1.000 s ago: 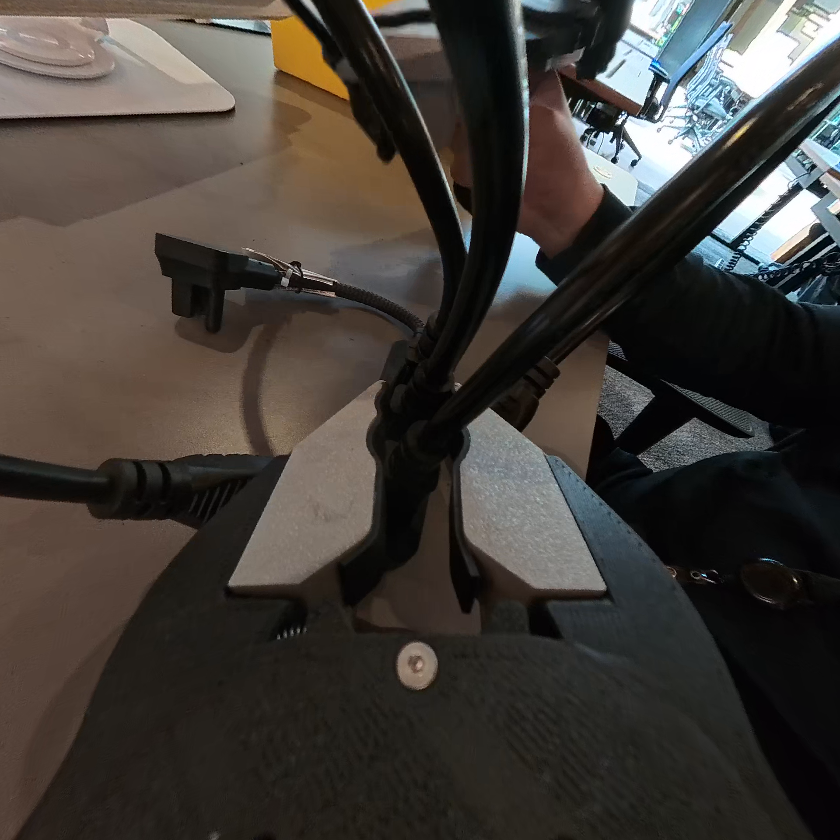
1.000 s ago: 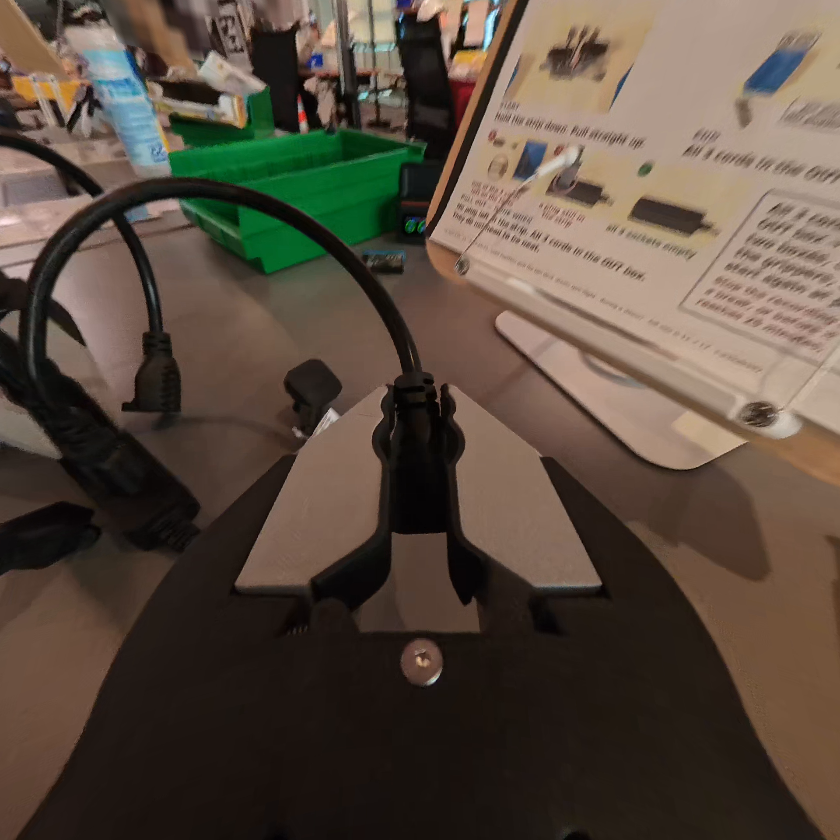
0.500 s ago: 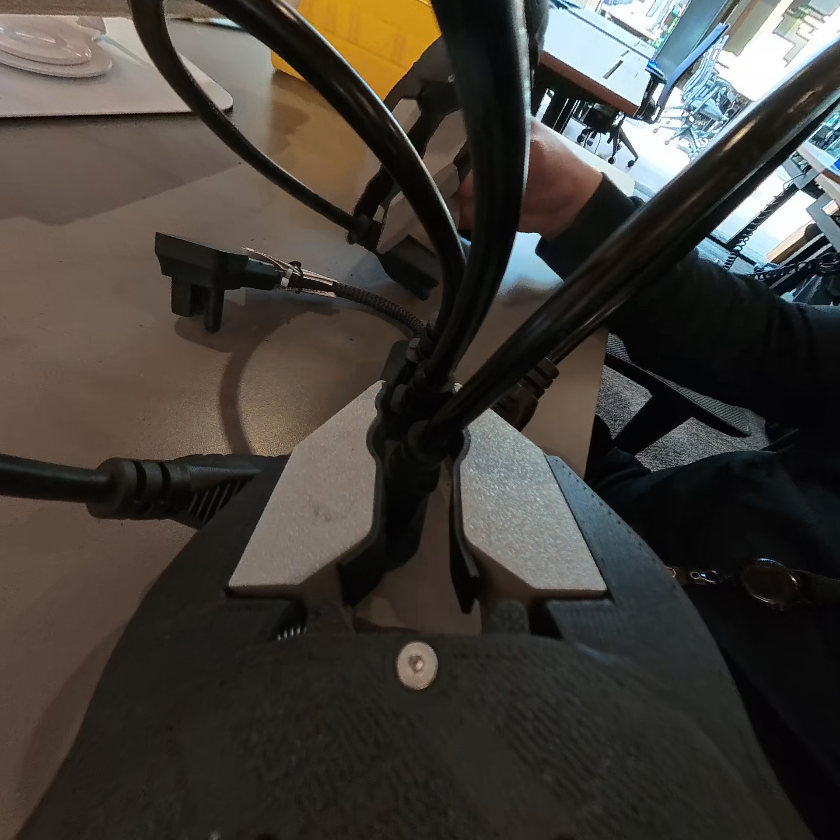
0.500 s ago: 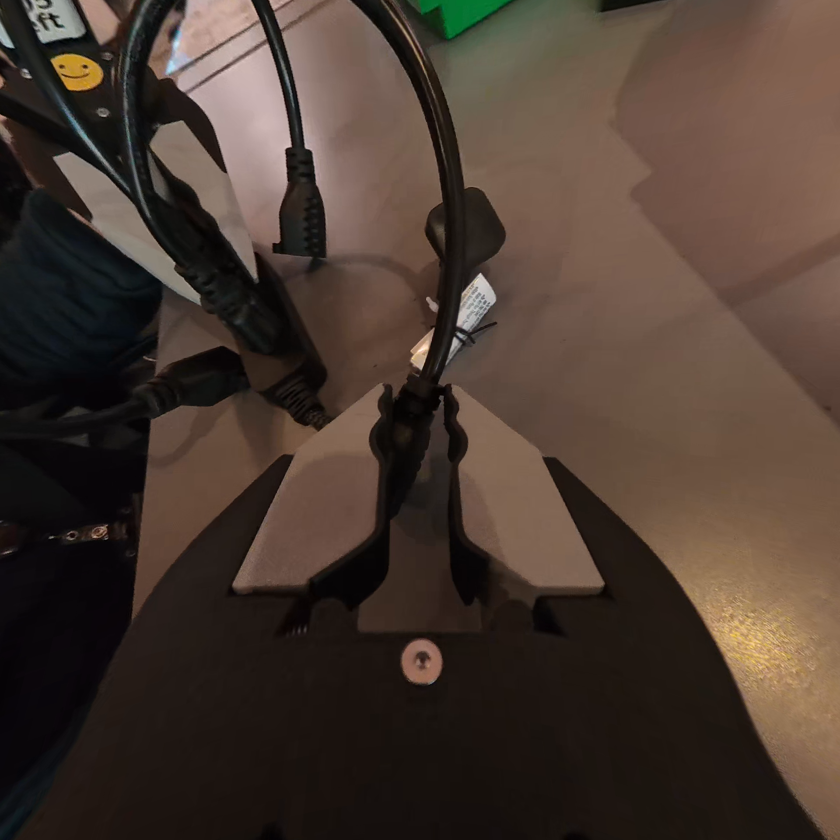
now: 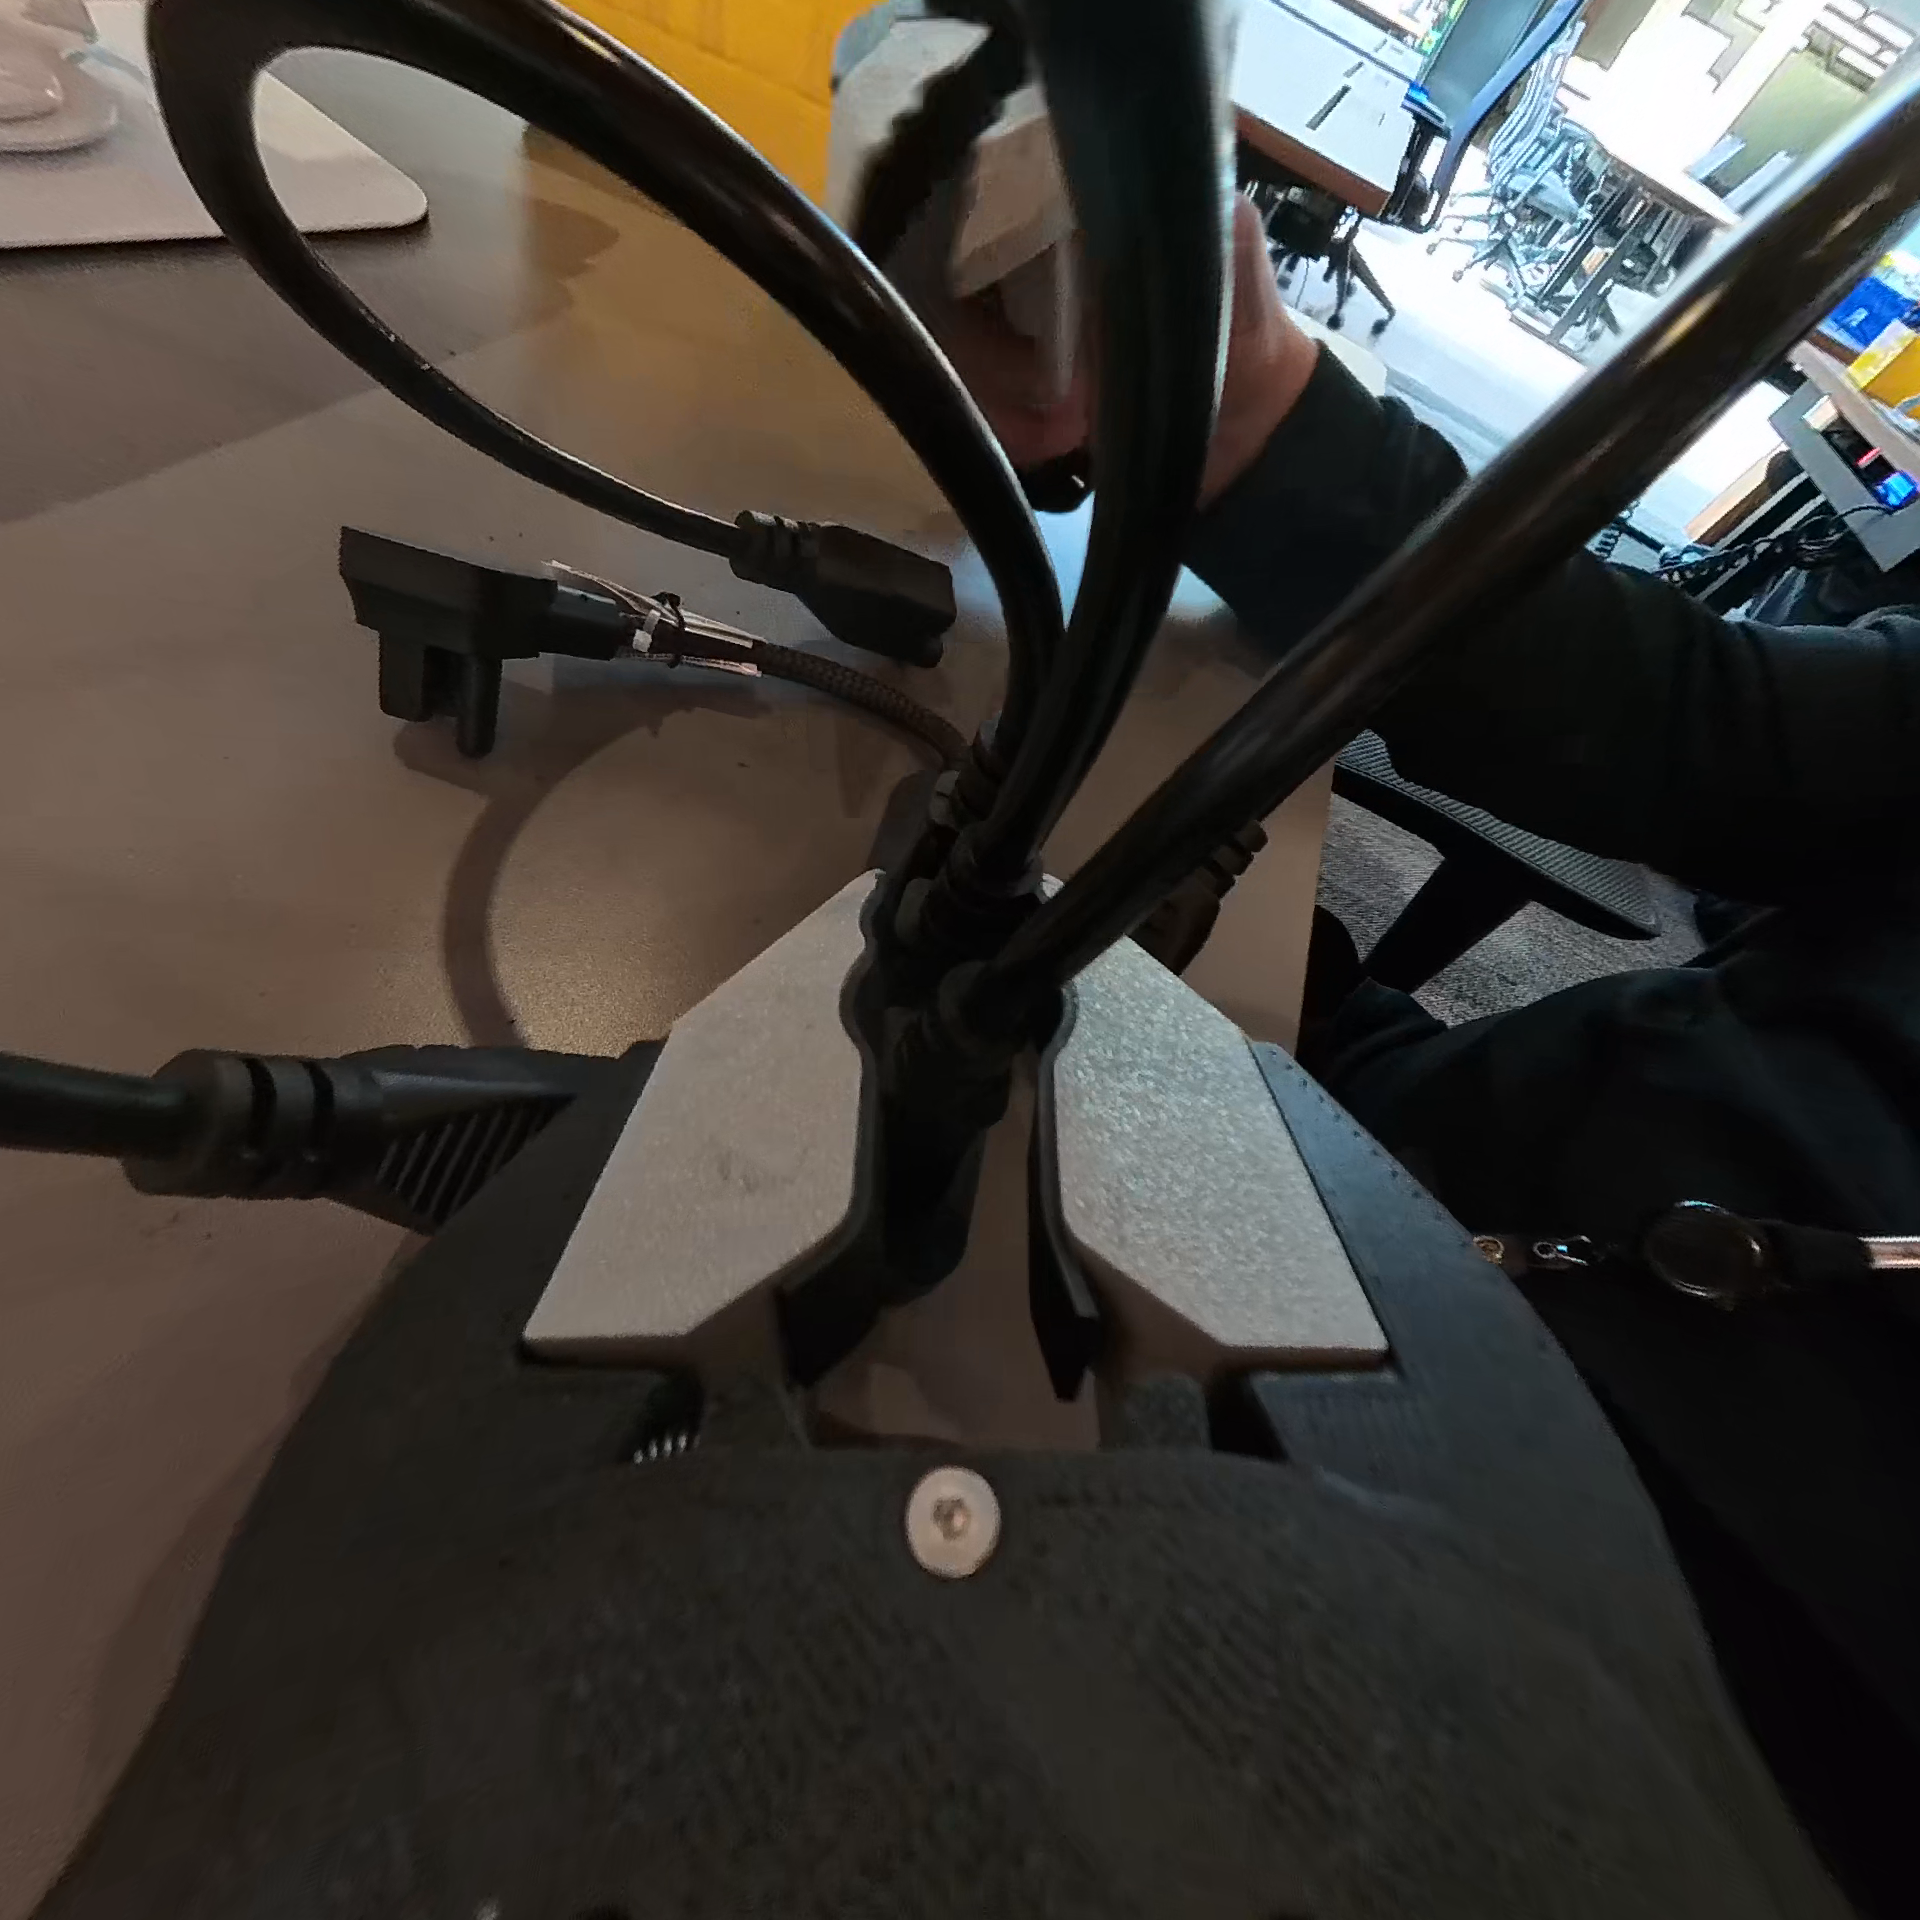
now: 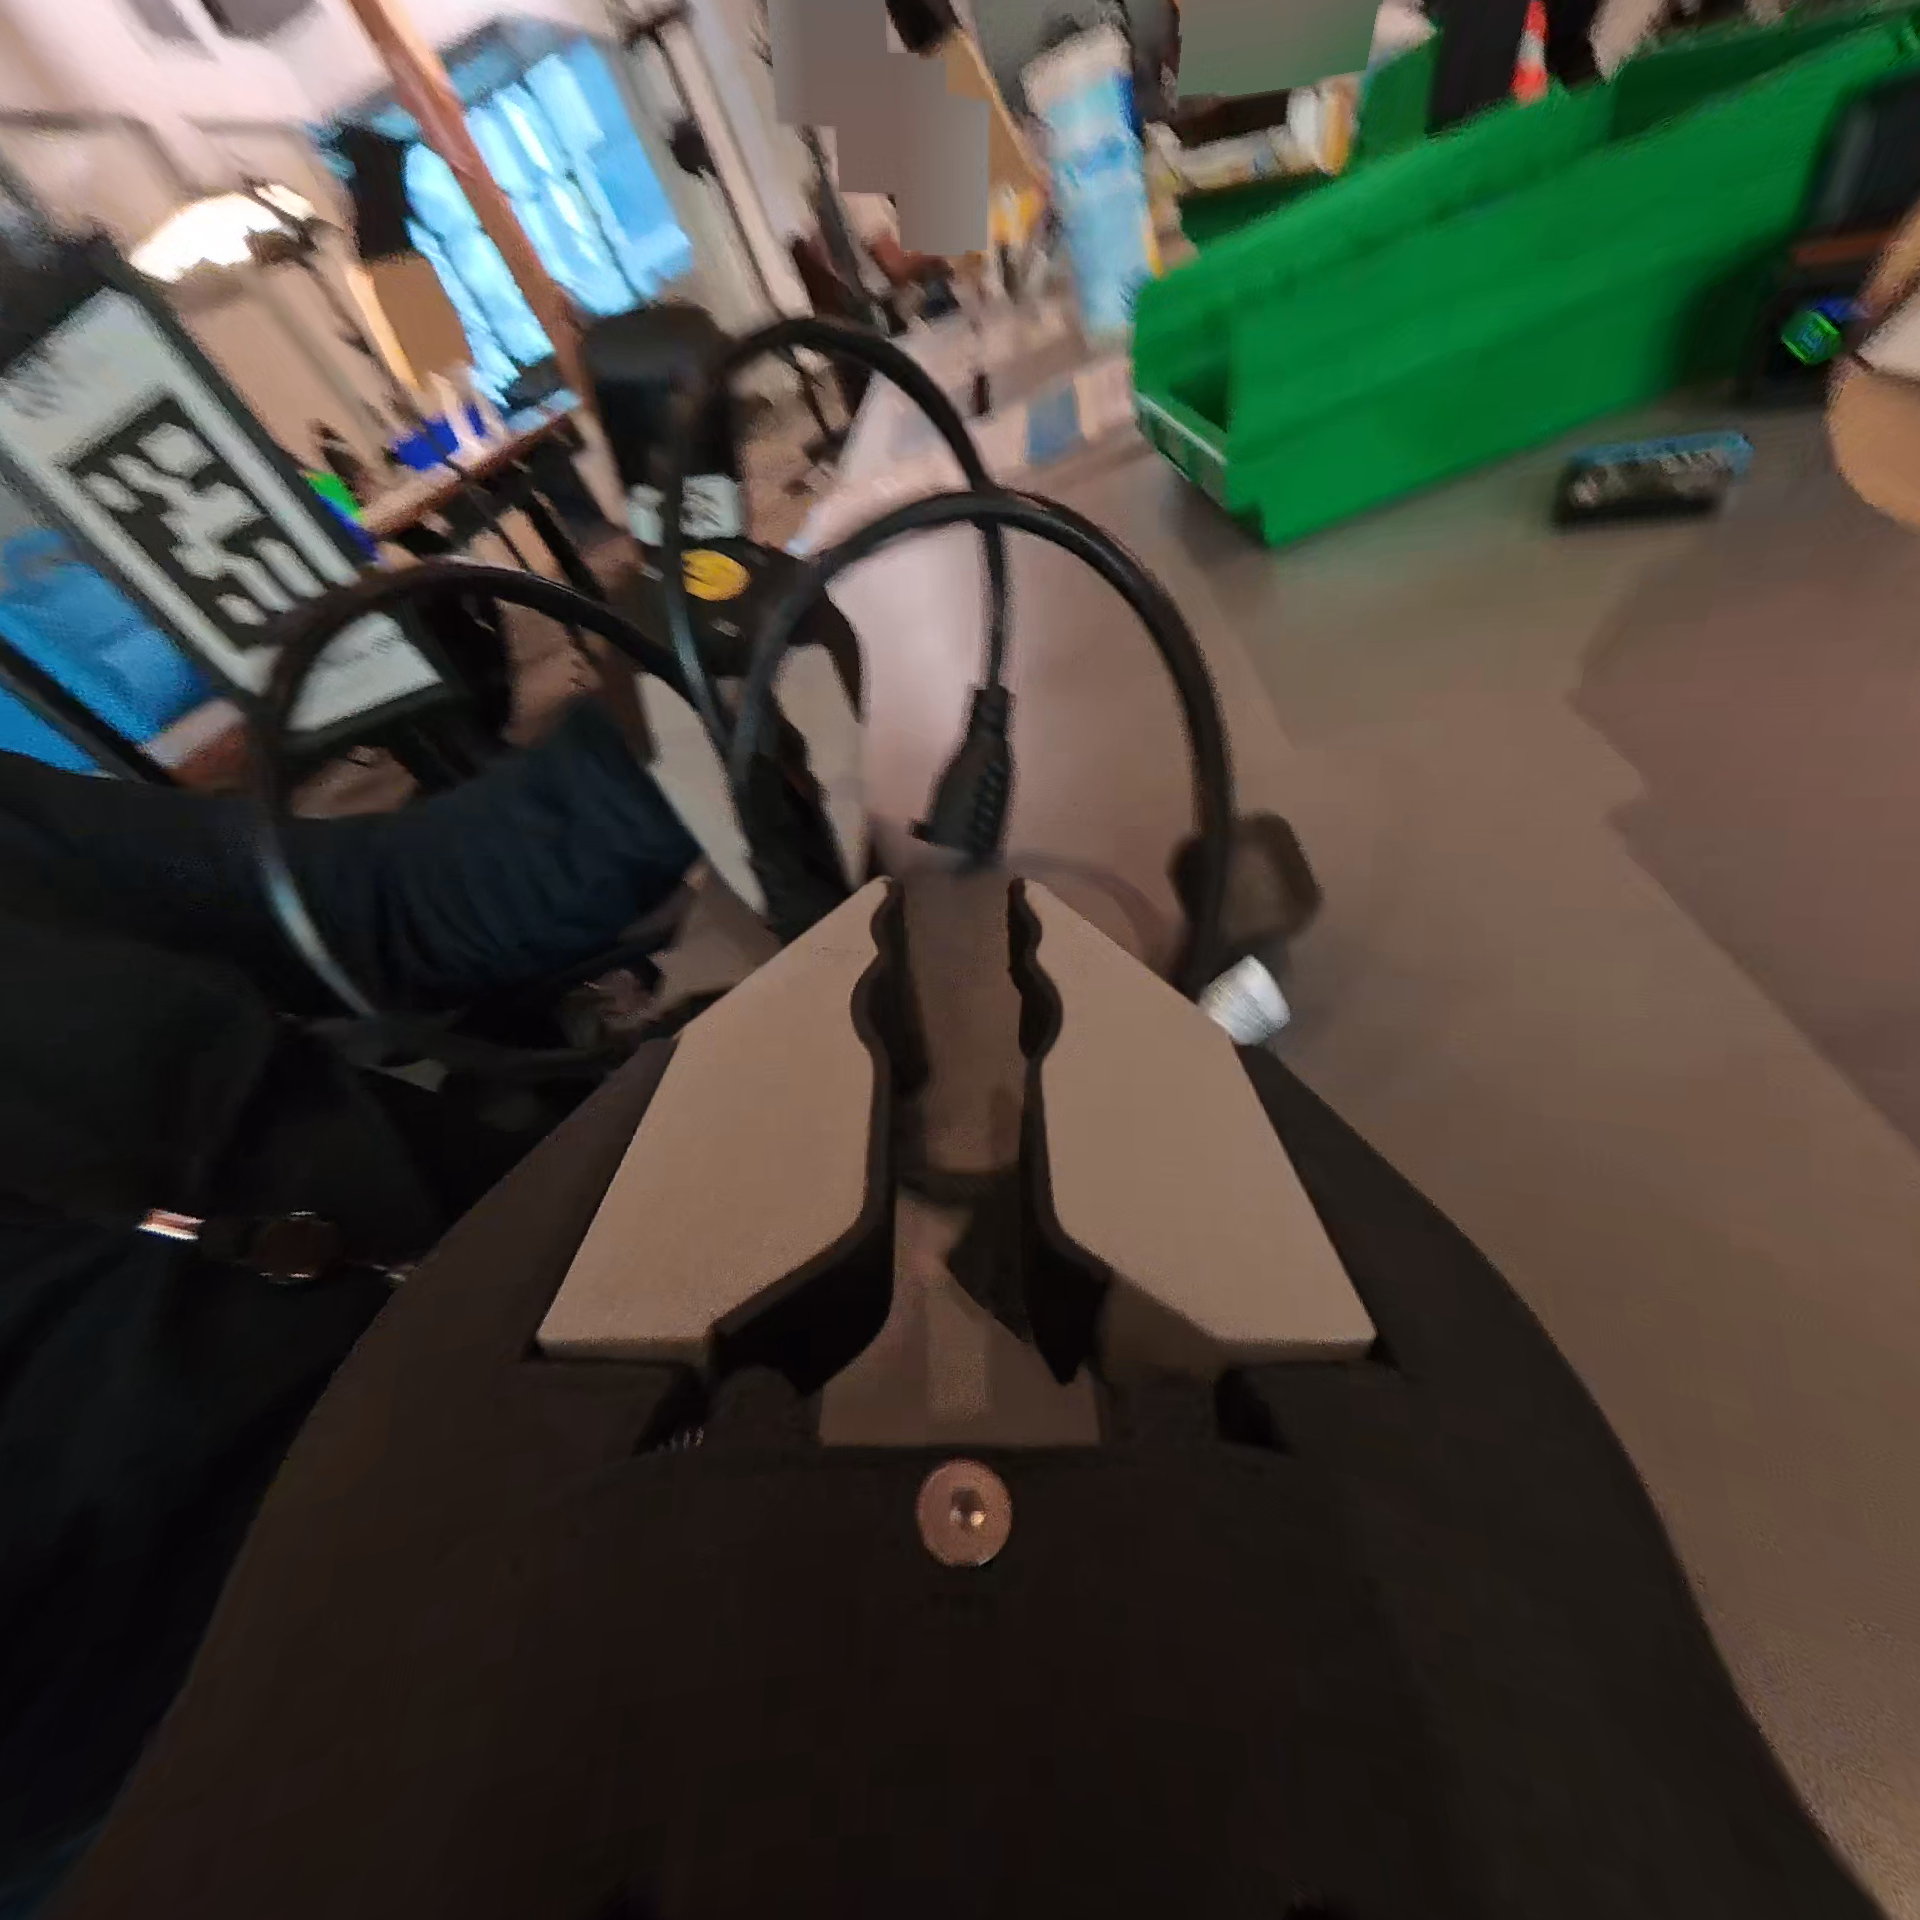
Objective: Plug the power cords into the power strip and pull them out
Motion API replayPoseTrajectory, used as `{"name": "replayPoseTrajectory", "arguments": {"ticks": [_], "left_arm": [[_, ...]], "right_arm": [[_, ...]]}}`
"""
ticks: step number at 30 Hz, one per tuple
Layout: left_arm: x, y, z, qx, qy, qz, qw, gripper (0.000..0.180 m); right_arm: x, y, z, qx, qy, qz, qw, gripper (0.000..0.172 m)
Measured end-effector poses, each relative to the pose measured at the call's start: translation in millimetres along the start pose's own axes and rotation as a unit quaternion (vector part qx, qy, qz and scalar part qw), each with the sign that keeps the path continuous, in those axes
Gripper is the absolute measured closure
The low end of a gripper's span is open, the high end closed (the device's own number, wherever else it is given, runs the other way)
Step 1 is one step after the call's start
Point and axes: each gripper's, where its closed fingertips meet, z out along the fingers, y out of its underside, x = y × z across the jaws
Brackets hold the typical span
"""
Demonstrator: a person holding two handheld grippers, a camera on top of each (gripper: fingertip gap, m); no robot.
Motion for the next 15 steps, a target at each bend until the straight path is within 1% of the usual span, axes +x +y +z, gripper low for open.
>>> {"name": "replayPoseTrajectory", "arguments": {"ticks": [2, 3, 4, 6, 7, 9, 11, 15], "left_arm": [[0, 0, 0, 0.000, 0.001, -0.001, 1.000, 0.155], [0, 0, 0, 0.000, 0.001, -0.001, 1.000, 0.157], [0, 0, 0, 0.000, 0.000, 0.000, 1.000, 0.157], [0, 0, 0, 0.001, -0.003, 0.000, 1.000, 0.157], [0, 0, 0, 0.001, -0.003, 0.000, 1.000, 0.157], [0, 0, 0, 0.001, -0.002, -0.001, 1.000, 0.157], [0, 0, 0, 0.001, 0.000, -0.003, 1.000, 0.157], [0, -1, 1, 0.001, -0.001, -0.003, 1.000, 0.156]], "right_arm": [[-23, -6, 15, 0.018, -0.046, -0.020, 0.999, 0.162], [-33, -2, 25, 0.007, -0.061, -0.034, 0.998, 0.164], [-39, 6, 37, -0.018, -0.067, -0.049, 0.996, 0.163], [-42, 27, 58, -0.081, -0.059, -0.076, 0.992, 0.159], [-45, 33, 65, -0.096, -0.062, -0.089, 0.990, 0.155], [-49, 37, 72, -0.101, -0.064, -0.105, 0.987, 0.156], [-43, 42, 75, -0.113, -0.040, -0.125, 0.985, 0.159], [-41, 47, 84, -0.118, -0.026, -0.142, 0.982, 0.154]]}}
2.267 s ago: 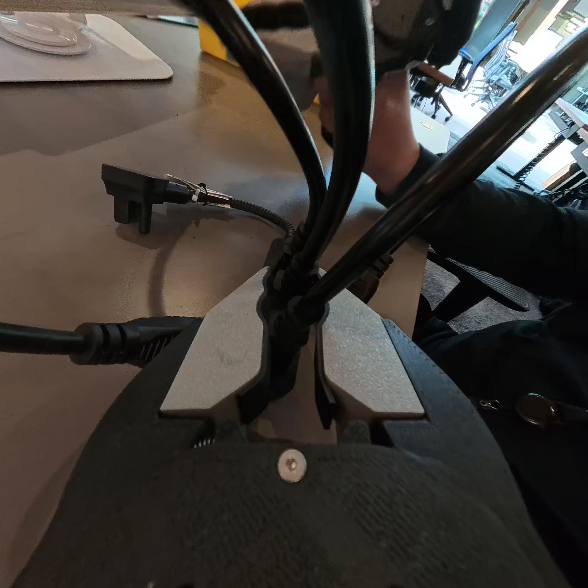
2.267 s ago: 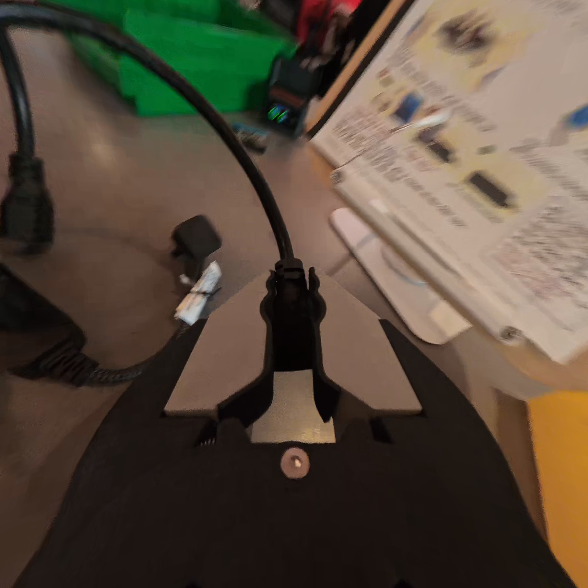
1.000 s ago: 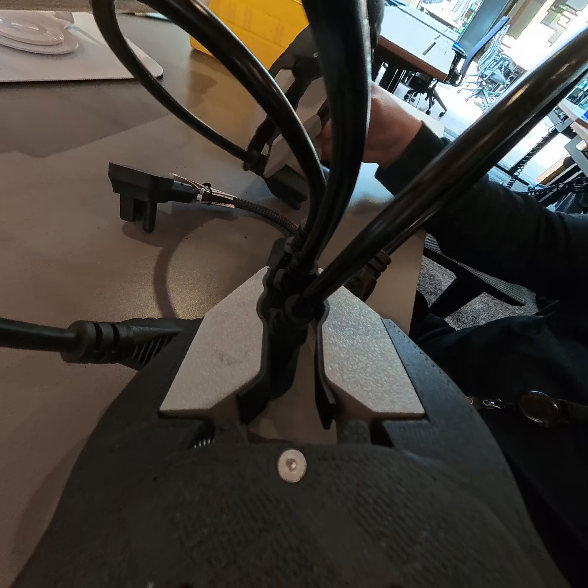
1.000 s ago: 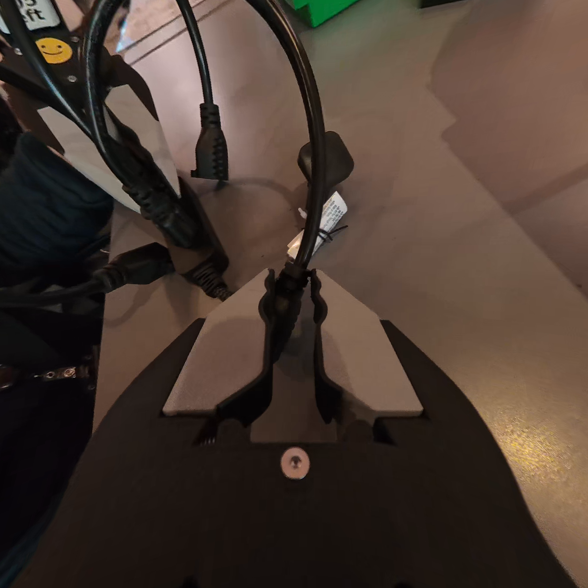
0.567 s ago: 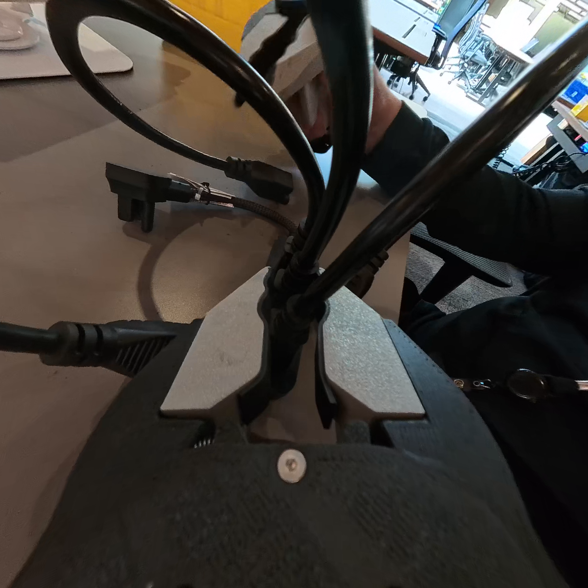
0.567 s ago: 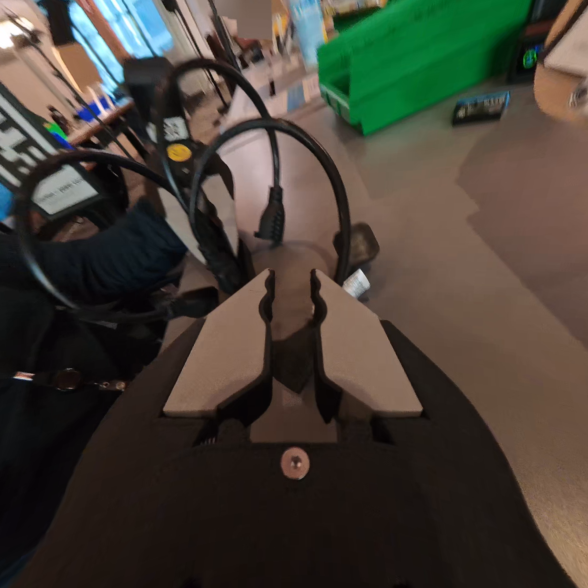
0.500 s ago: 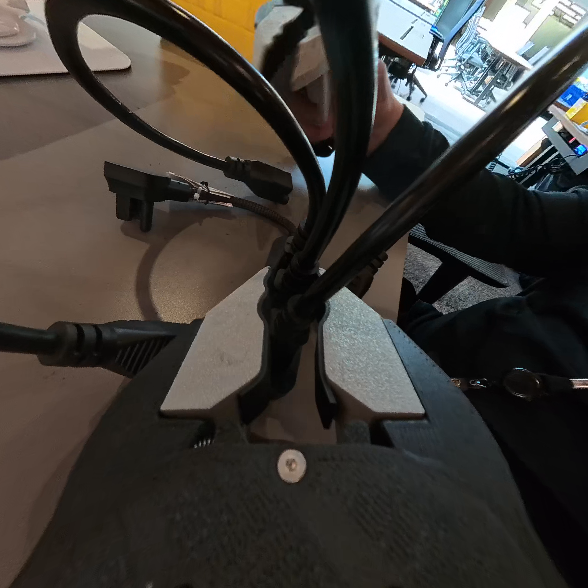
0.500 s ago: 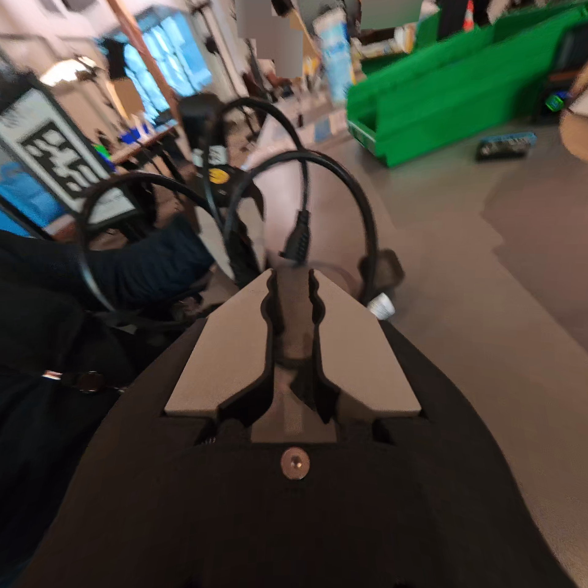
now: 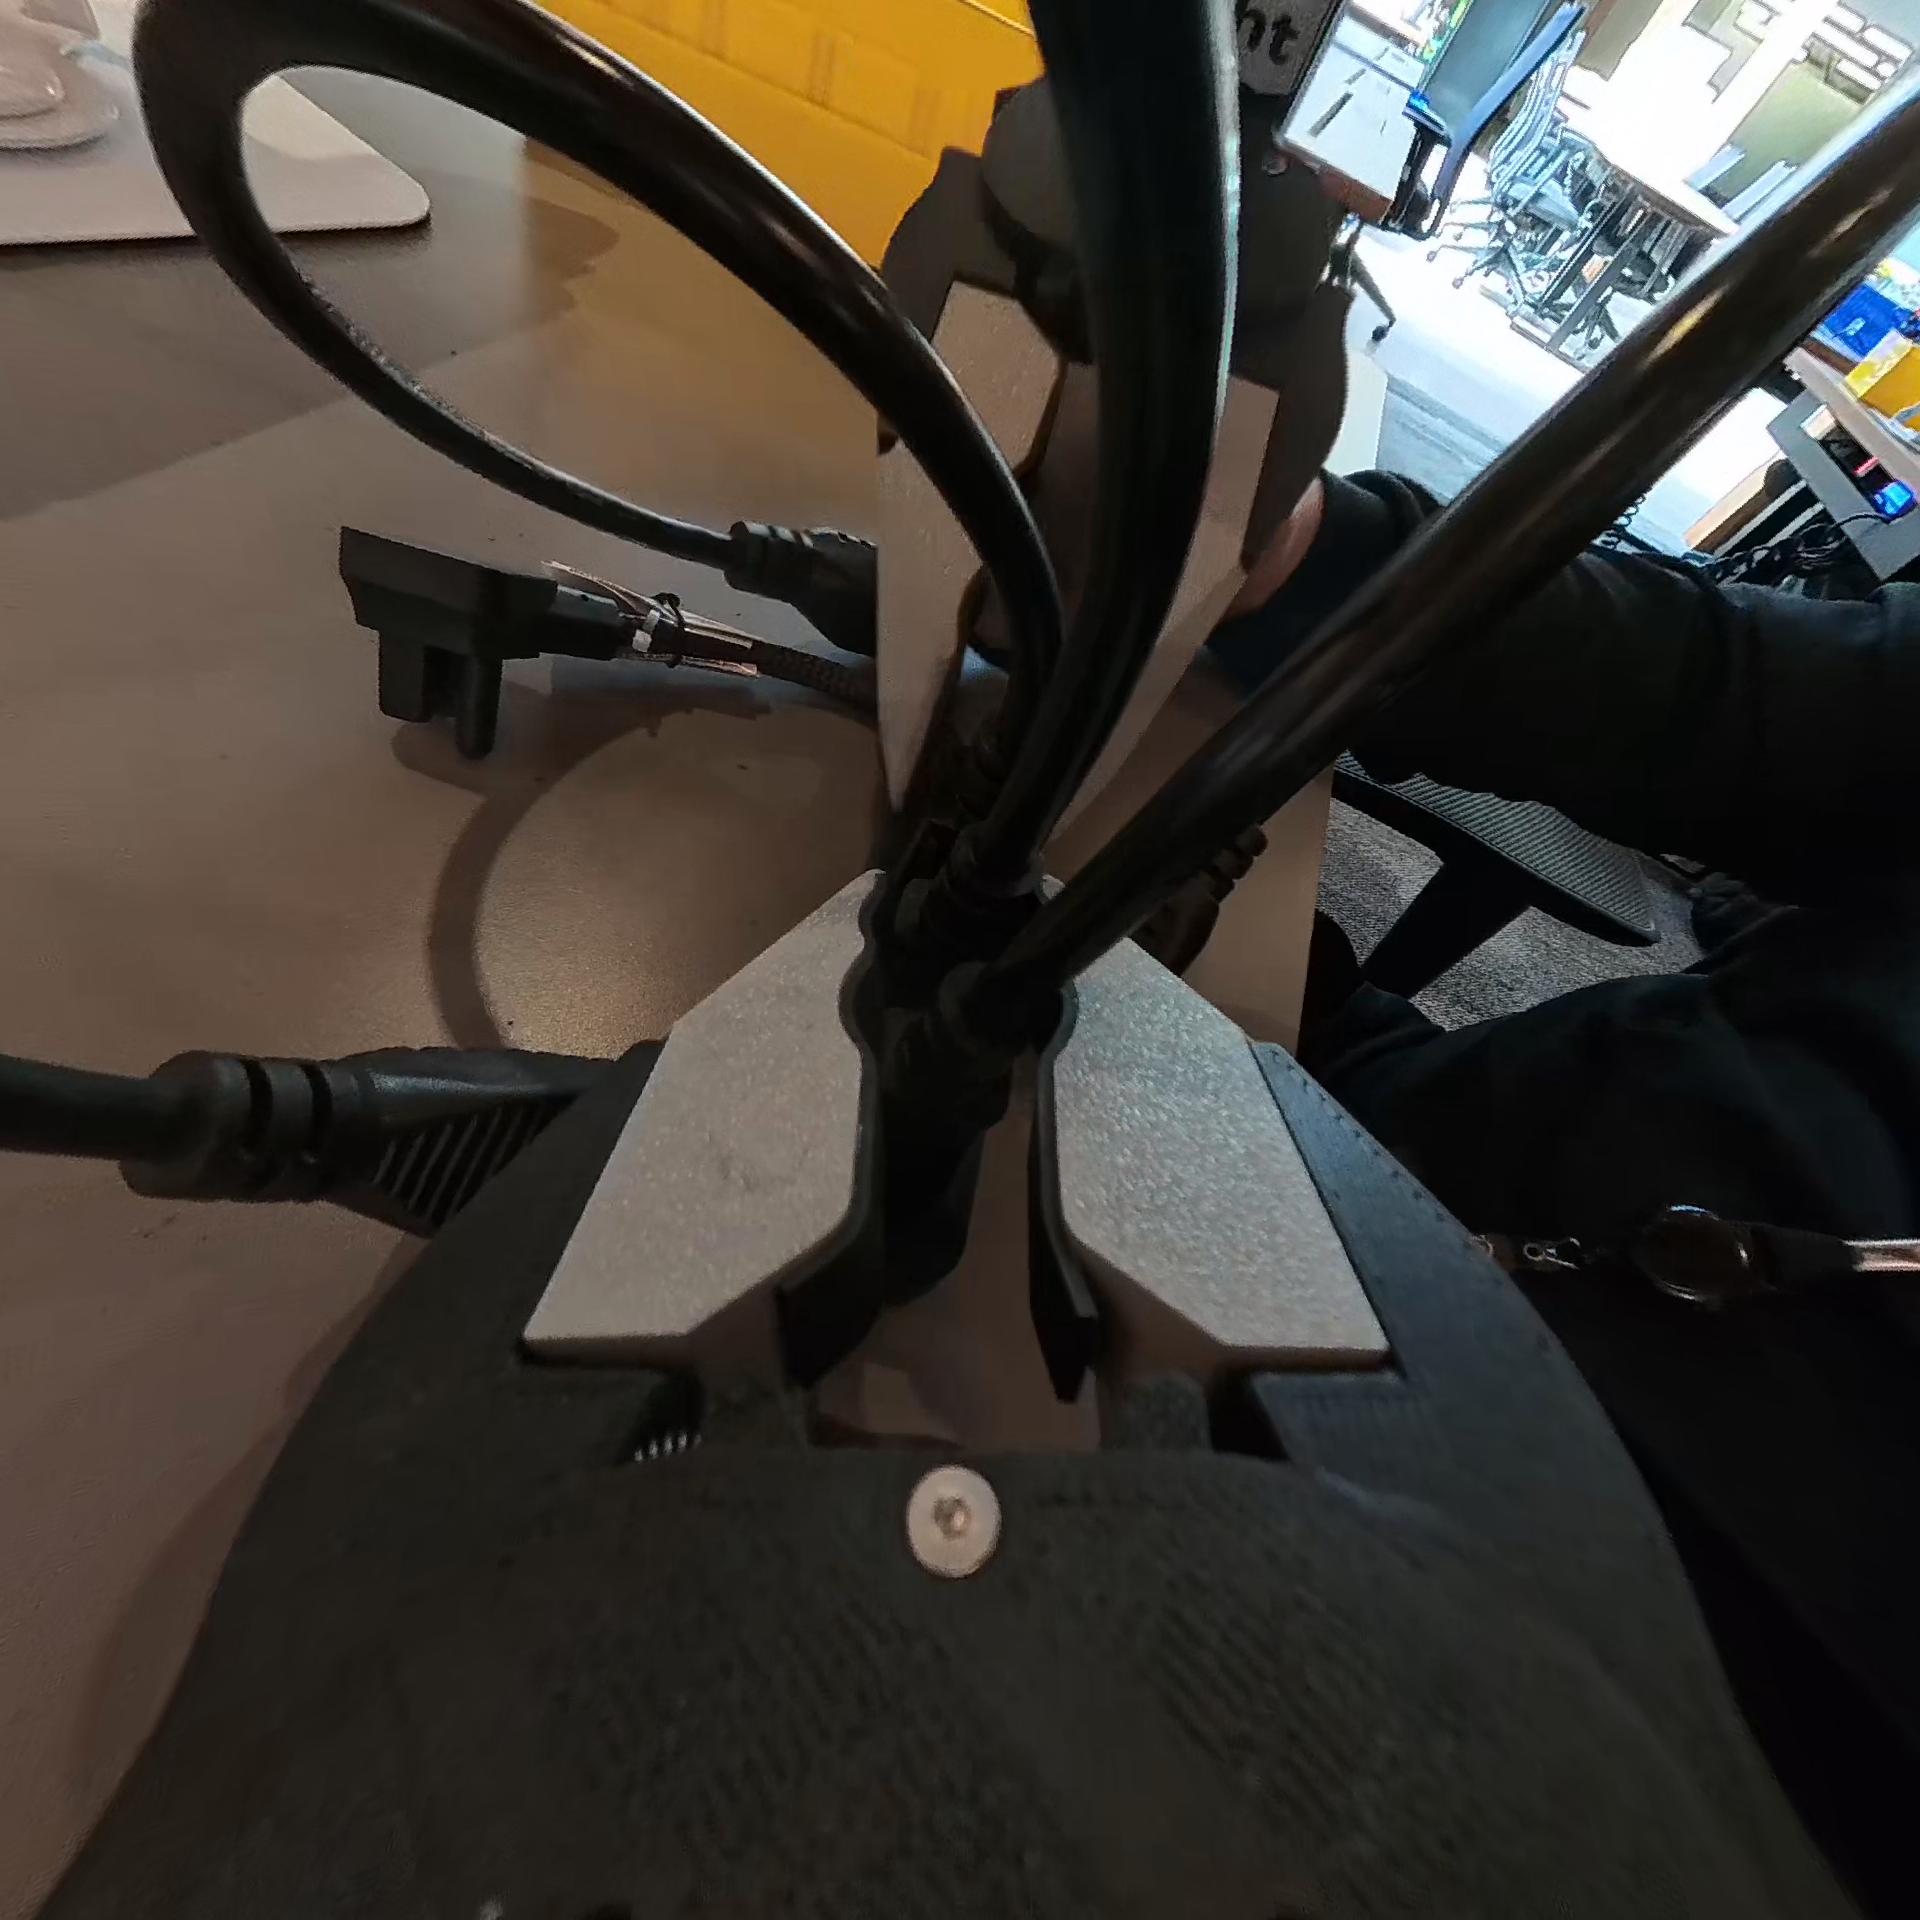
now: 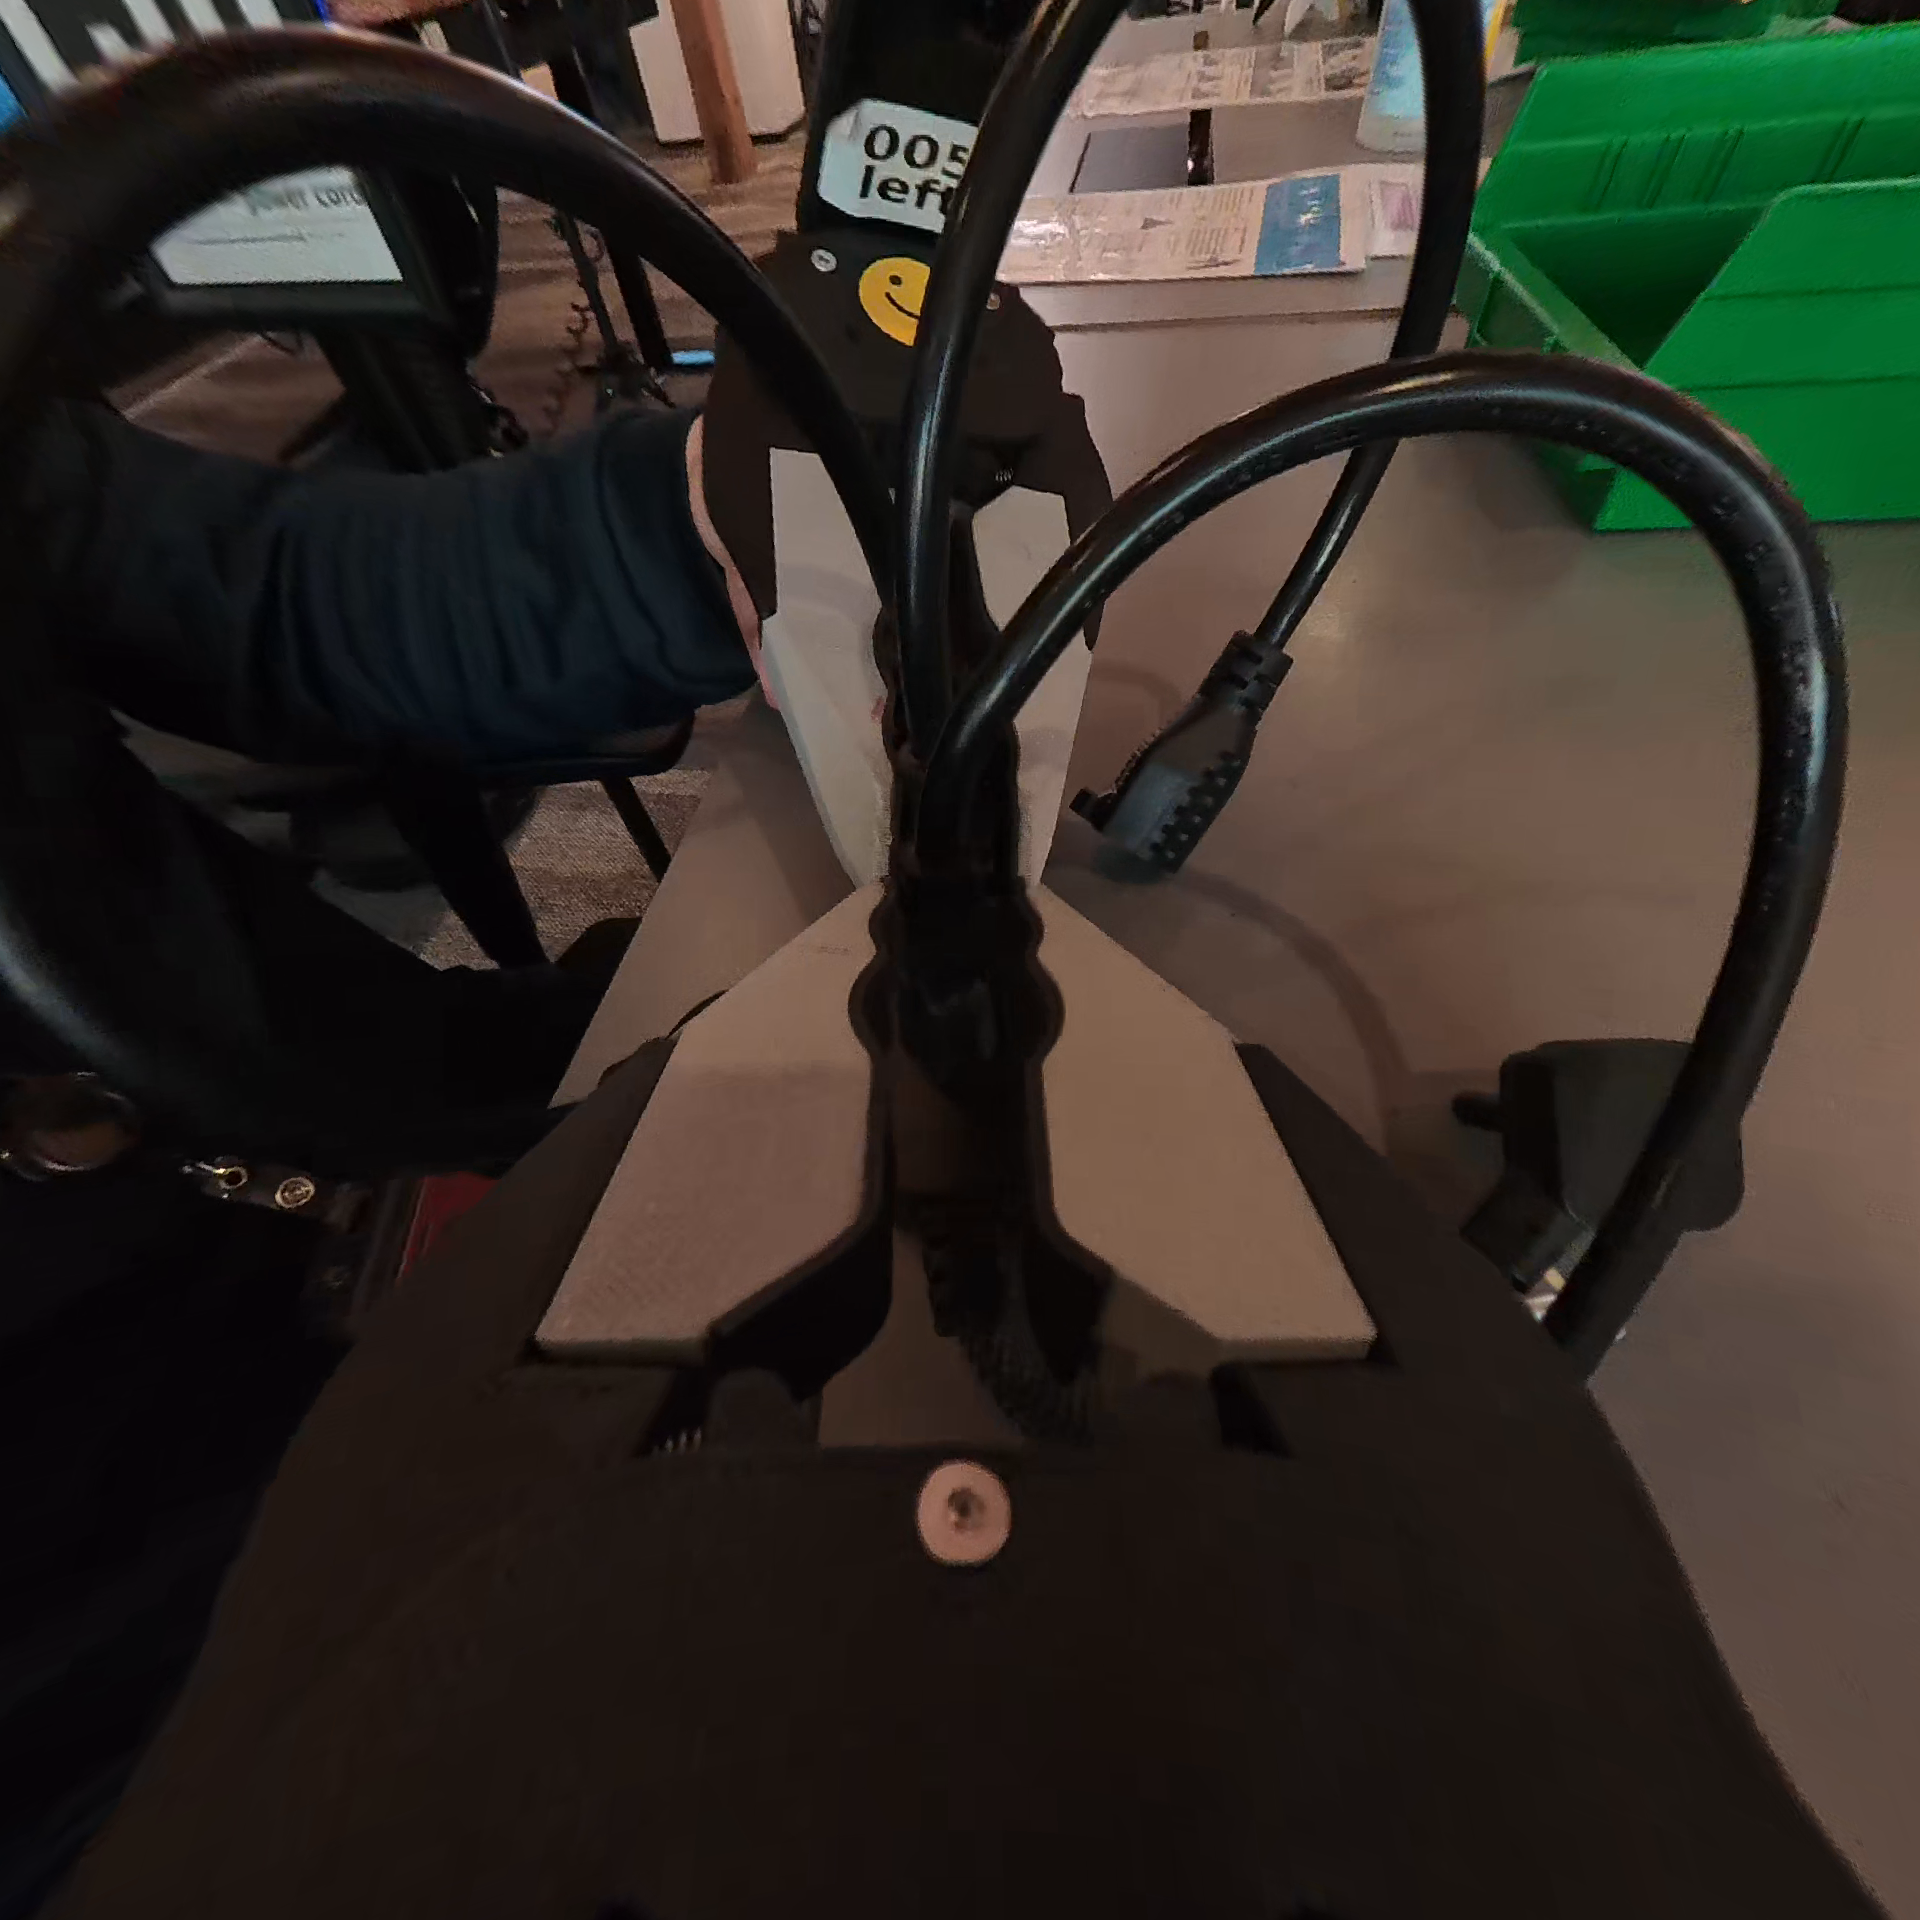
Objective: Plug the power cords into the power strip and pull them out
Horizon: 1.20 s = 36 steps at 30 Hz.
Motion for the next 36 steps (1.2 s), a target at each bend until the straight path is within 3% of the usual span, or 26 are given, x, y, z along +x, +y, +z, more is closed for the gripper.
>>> {"name": "replayPoseTrajectory", "arguments": {"ticks": [8, 11, 14, 16, 36], "left_arm": [[1, 0, 0, 0.000, -0.003, 0.003, 1.000, 0.156], [7, 2, 5, -0.013, -0.023, 0.051, 0.998, 0.133], [-7, 8, 12, -0.056, -0.109, 0.127, 0.984, 0.150], [-7, 10, 10, -0.069, -0.100, 0.124, 0.985, 0.156], [-6, 17, 0, -0.113, -0.076, 0.132, 0.982, 0.156]], "right_arm": [[-3, 0, 6, 0.007, -0.012, 0.016, 1.000, 0.158], [-2, 0, 6, 0.008, -0.009, 0.015, 1.000, 0.158], [-2, 1, 6, 0.004, 0.017, -0.027, 0.999, 0.159], [-1, 1, 5, 0.003, 0.031, -0.030, 0.999, 0.159], [-4, -1, 8, -0.002, 0.026, -0.030, 0.999, 0.158]]}}
